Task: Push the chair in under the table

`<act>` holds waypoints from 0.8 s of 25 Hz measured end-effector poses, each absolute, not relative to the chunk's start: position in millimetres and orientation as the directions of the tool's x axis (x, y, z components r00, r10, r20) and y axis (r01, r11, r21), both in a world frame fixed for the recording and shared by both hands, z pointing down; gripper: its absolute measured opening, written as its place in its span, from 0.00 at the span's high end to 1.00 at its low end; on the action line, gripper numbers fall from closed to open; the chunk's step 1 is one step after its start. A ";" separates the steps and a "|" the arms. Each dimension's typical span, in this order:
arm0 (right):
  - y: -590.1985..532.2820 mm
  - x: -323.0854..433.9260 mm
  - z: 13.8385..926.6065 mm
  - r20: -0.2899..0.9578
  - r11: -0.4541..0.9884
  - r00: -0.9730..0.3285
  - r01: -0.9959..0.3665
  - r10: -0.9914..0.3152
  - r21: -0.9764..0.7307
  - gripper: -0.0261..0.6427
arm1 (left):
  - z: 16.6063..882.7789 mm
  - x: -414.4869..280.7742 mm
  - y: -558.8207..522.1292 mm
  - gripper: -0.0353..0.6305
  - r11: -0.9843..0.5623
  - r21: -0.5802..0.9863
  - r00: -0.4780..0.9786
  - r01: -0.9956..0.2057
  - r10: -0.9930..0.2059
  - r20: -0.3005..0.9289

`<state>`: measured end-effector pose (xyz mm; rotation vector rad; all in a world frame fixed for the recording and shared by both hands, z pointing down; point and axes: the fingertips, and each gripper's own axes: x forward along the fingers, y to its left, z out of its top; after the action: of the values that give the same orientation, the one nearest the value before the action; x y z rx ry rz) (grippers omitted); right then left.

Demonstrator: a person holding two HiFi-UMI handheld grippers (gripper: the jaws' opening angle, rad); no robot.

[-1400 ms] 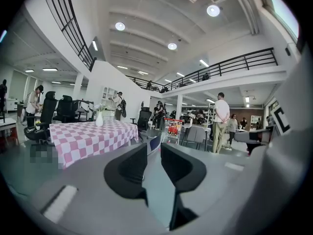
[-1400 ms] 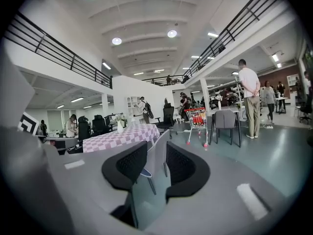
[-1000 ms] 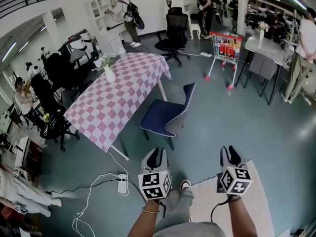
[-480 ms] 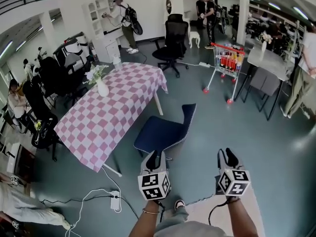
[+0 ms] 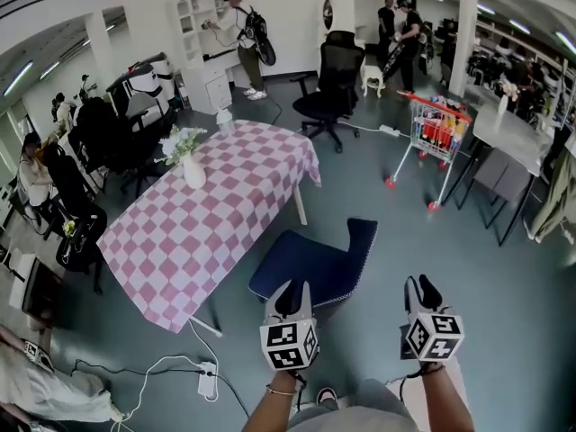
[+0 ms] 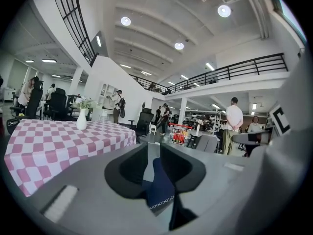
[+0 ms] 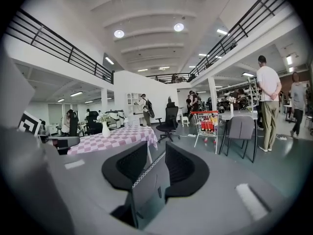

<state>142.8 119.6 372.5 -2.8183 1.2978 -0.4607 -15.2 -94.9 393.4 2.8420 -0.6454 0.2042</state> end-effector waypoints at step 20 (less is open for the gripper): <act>-56.1 332.1 405.9 0.307 -0.269 0.205 -0.945 -0.929 -0.183 0.80 | 405.4 78.9 -173.6 0.83 -0.601 0.130 0.614 -0.789 -0.756 0.229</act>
<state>332.1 -56.1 405.9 -2.4733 1.9251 -0.5753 78.9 -173.6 405.4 2.6216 -1.2731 0.2213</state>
